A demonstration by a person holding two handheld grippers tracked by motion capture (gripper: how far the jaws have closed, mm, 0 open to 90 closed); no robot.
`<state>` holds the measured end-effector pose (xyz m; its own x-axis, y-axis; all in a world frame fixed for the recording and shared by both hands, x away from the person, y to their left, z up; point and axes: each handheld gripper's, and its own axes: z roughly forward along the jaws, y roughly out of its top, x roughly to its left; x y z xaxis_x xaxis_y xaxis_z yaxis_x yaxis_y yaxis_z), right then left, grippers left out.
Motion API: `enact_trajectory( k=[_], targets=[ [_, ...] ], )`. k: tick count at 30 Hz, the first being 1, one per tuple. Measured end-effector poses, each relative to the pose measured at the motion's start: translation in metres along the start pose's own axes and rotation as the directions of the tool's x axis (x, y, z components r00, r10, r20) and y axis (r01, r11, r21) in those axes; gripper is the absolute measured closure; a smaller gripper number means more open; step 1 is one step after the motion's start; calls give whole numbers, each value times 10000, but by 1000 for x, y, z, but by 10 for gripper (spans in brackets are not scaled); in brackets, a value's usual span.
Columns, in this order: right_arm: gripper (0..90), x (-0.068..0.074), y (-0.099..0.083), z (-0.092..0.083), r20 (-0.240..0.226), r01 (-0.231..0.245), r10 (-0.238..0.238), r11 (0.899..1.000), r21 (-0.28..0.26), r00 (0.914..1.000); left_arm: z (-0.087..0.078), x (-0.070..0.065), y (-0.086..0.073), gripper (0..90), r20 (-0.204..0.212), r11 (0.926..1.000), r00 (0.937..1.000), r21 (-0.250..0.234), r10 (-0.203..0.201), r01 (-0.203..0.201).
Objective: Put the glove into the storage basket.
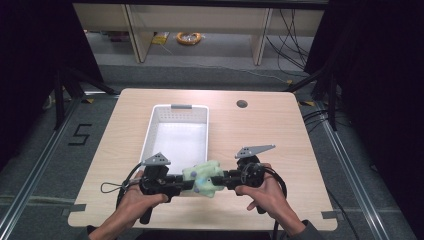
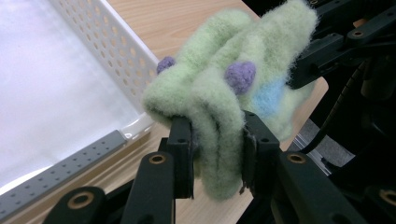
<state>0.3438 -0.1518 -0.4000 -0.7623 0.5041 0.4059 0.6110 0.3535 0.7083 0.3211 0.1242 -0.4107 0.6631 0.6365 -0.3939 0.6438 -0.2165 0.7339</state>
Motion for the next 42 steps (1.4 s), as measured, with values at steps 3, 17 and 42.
enact_trajectory(
  k=[3,17,42],
  targets=[
    [705,-2,6,2,35,211,-211,9998,-41,9998,-3,3,3,686,-59,10000,10000,14,13,-13],
    [705,-4,31,20,-81,100,-99,9999,139,9999,-14,23,13,685,-331,9996,9991,-68,-267,265],
    [705,-23,74,73,160,-242,231,9973,700,9996,-17,79,29,685,-1070,9936,9883,166,-1091,1115]
  ],
)
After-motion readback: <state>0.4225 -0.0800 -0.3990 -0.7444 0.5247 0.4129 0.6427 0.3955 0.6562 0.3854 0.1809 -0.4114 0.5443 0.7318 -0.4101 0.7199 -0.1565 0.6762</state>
